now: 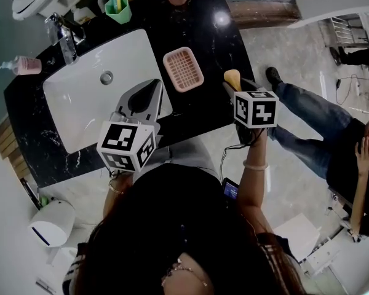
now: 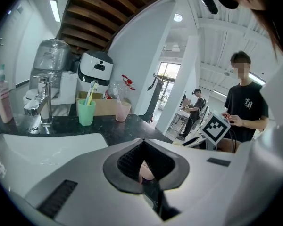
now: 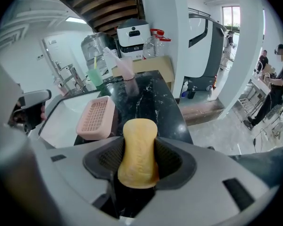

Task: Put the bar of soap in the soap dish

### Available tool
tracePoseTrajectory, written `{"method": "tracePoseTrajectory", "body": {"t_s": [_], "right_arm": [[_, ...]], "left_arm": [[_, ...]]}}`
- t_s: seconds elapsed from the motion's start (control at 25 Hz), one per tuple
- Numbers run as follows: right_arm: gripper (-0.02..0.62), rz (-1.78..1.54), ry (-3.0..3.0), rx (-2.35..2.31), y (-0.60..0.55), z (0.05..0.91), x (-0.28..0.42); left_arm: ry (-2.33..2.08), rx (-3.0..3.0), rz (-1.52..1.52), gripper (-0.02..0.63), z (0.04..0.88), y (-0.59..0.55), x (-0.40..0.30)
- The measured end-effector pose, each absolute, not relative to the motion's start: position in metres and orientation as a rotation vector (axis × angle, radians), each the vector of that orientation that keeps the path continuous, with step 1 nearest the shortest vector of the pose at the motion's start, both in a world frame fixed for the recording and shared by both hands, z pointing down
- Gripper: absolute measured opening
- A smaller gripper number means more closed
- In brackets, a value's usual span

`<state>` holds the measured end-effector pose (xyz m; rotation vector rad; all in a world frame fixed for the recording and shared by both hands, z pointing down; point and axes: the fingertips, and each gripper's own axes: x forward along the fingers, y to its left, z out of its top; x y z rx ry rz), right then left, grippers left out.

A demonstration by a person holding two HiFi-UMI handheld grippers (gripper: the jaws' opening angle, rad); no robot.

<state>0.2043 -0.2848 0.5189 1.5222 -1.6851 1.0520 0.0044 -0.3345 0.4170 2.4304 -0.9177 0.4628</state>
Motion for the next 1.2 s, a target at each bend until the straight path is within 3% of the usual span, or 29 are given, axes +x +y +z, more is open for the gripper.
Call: {"method": "tracePoseTrajectory", "body": {"t_s": [1.2], "right_arm": [[0.202,0.902,-1.901,1.305,-0.349,0.489,0.118]], "left_arm": [[-1.137,2.34,0.375,0.003,0.407,-0.343,-0.062]]}}
